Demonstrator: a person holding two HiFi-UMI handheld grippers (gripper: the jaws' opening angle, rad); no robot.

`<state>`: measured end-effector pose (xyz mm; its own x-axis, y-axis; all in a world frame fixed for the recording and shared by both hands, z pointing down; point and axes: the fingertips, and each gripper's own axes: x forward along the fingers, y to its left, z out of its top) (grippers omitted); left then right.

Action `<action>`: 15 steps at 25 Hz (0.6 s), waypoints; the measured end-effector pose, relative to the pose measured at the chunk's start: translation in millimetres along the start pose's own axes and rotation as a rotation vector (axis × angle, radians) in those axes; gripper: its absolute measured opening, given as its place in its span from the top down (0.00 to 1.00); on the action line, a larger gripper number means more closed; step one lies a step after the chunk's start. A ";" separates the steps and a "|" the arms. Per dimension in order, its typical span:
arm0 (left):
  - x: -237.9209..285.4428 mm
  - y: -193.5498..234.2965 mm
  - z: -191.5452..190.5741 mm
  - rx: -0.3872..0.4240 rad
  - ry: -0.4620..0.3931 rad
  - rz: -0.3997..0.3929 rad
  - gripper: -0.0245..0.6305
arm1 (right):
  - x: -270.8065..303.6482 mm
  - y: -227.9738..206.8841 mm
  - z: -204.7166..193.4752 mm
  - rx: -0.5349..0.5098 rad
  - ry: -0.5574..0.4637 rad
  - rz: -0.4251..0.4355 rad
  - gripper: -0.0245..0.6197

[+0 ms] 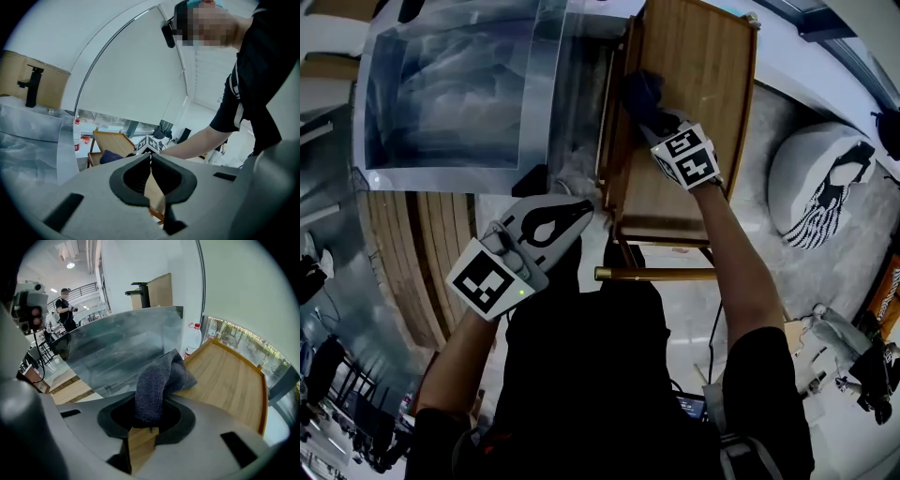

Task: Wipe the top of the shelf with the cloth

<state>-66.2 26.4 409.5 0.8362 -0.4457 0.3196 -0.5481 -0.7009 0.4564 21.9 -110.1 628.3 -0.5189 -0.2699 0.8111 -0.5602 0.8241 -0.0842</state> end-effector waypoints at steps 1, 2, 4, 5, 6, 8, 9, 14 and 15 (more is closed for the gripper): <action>0.6 -1.2 0.2 0.003 0.002 -0.004 0.92 | -1.3 5.3 -3.4 -0.002 0.003 0.005 0.82; 1.2 -2.4 0.5 0.006 0.004 -0.008 0.92 | -2.8 10.7 -6.9 -0.004 0.006 0.009 0.82; 2.9 -4.7 1.7 0.012 0.006 -0.016 0.92 | -5.5 21.7 -14.0 -0.015 0.016 0.019 0.82; 3.8 -5.9 2.5 0.015 0.006 -0.021 0.92 | -6.7 27.4 -17.8 -0.026 0.022 0.024 0.82; 4.8 -7.0 3.2 0.018 0.007 -0.025 0.92 | -7.8 33.0 -21.5 -0.035 0.028 0.031 0.82; 6.1 -8.4 4.4 0.022 0.008 -0.031 0.92 | -10.5 43.0 -27.9 -0.044 0.034 0.043 0.82; 6.5 -9.0 4.6 0.023 0.009 -0.033 0.92 | -12.1 47.2 -30.5 -0.049 0.035 0.048 0.82; 7.7 -15.7 4.1 0.031 0.012 -0.040 0.92 | -23.5 68.5 -43.5 -0.096 0.050 0.068 0.82; 7.5 -16.5 3.8 0.031 0.011 -0.041 0.92 | -25.1 73.7 -46.8 -0.103 0.057 0.075 0.82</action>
<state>-50.8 32.5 401.2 0.8577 -0.4099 0.3105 -0.5121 -0.7358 0.4432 23.8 -19.3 628.8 -0.5175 -0.1791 0.8368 -0.4502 0.8886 -0.0882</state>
